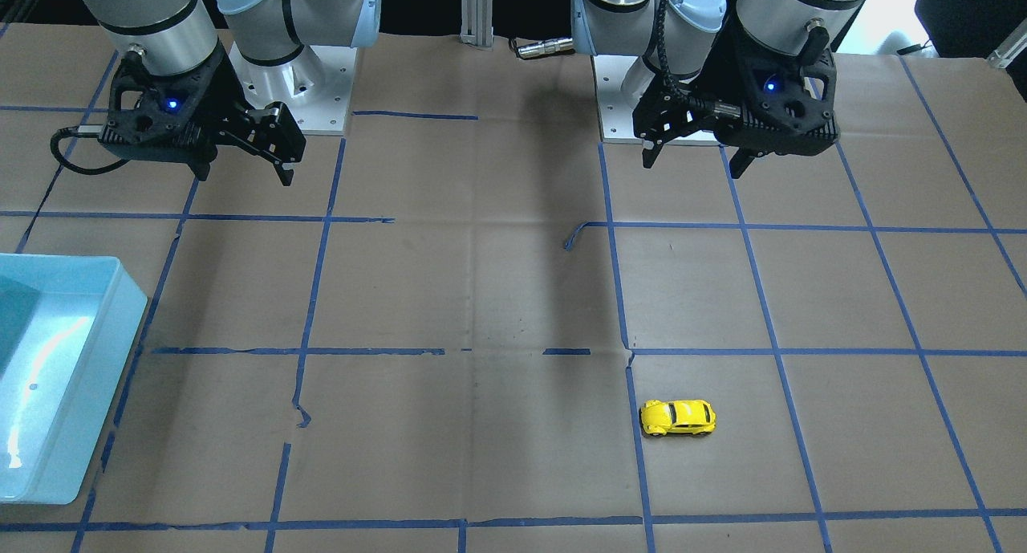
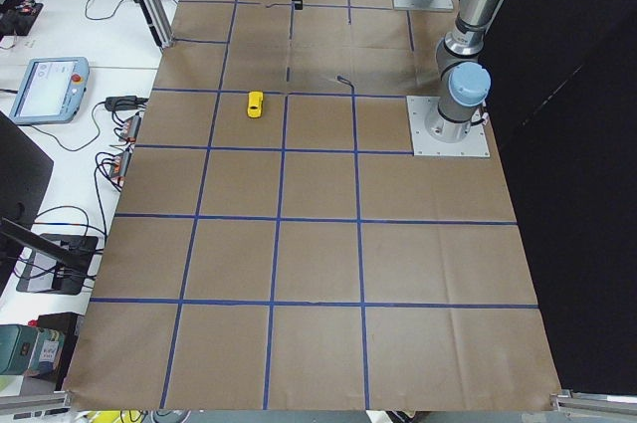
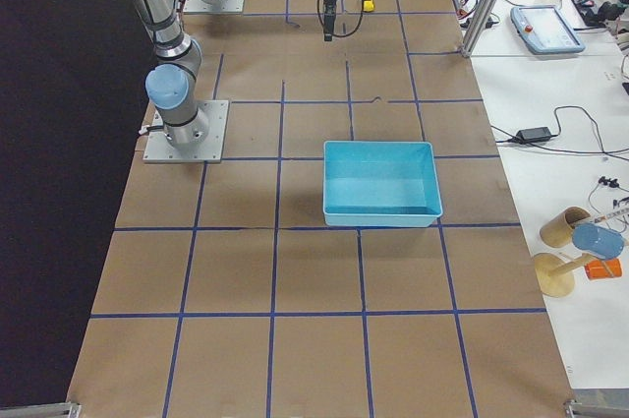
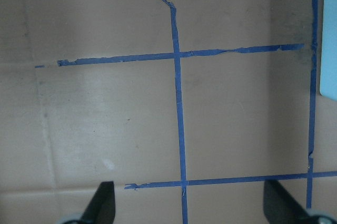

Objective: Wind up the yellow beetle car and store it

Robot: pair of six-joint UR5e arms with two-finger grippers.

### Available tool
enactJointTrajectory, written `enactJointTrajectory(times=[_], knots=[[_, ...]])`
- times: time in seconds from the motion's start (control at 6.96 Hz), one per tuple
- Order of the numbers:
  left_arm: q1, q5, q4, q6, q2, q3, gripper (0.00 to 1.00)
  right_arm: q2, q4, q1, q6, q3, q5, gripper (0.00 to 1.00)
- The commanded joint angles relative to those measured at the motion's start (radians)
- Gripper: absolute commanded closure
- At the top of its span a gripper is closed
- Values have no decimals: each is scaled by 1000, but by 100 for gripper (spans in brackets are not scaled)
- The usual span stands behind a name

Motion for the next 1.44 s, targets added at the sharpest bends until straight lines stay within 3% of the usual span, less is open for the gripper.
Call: enactJointTrajectory(times=[0.0,1.15,1.29], knots=[[0,4,-10,4,6,2,1,0,1,0,-2,-1,1,0],[3,7,-57,-72,47,-7,0,7,1,0,-12,-25,-4,0],[3,3,-42,-63,11,-4,0,7,3,0,-12,-25,-4,0]])
